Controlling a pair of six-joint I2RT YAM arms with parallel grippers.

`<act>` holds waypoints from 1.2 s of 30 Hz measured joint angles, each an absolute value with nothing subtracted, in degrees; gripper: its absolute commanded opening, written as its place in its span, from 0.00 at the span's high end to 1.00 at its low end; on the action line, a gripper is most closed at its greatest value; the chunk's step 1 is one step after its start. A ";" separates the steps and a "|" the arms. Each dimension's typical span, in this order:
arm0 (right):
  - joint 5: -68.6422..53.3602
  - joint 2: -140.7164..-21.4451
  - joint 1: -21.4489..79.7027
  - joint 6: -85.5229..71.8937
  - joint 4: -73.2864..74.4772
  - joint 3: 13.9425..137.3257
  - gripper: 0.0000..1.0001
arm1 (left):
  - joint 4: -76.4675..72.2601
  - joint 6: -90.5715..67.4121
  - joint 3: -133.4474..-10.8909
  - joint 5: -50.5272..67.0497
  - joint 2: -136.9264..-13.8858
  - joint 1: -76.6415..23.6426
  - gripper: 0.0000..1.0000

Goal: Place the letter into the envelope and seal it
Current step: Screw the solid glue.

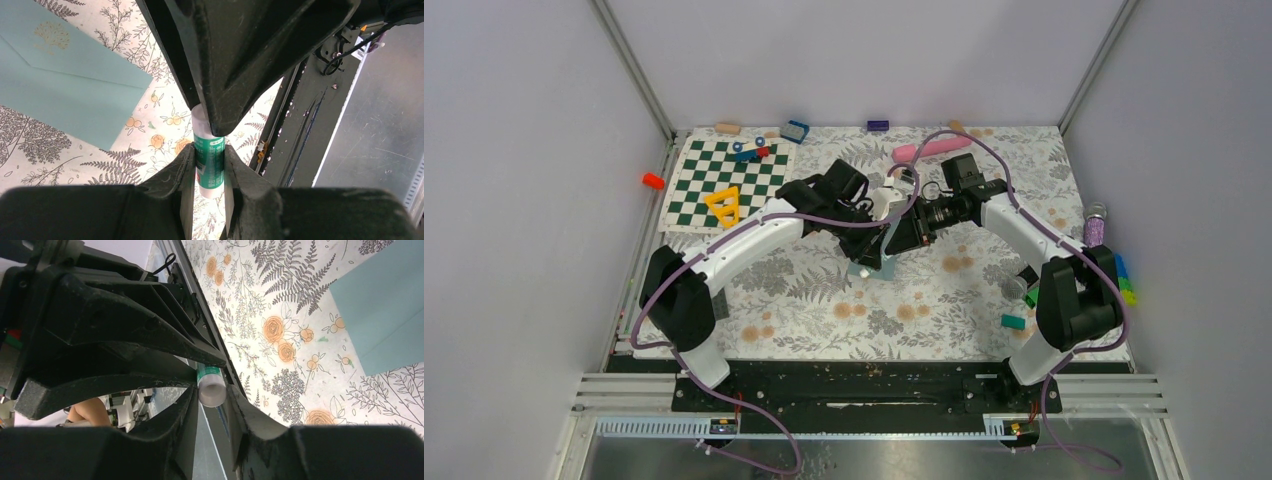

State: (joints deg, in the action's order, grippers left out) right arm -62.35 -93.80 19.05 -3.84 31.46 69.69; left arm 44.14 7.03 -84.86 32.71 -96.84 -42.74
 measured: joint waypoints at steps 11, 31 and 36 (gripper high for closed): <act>-65.52 -87.77 19.14 14.44 35.53 68.01 0.63 | 44.29 7.73 -84.73 43.20 -96.84 -41.82 1.00; -62.15 -79.72 19.14 33.21 40.84 65.60 0.40 | 51.00 9.67 -85.03 53.78 -99.72 -40.62 1.00; -59.18 -84.07 19.14 17.12 39.72 68.58 0.41 | 45.87 6.07 -83.72 42.13 -97.12 -40.77 1.00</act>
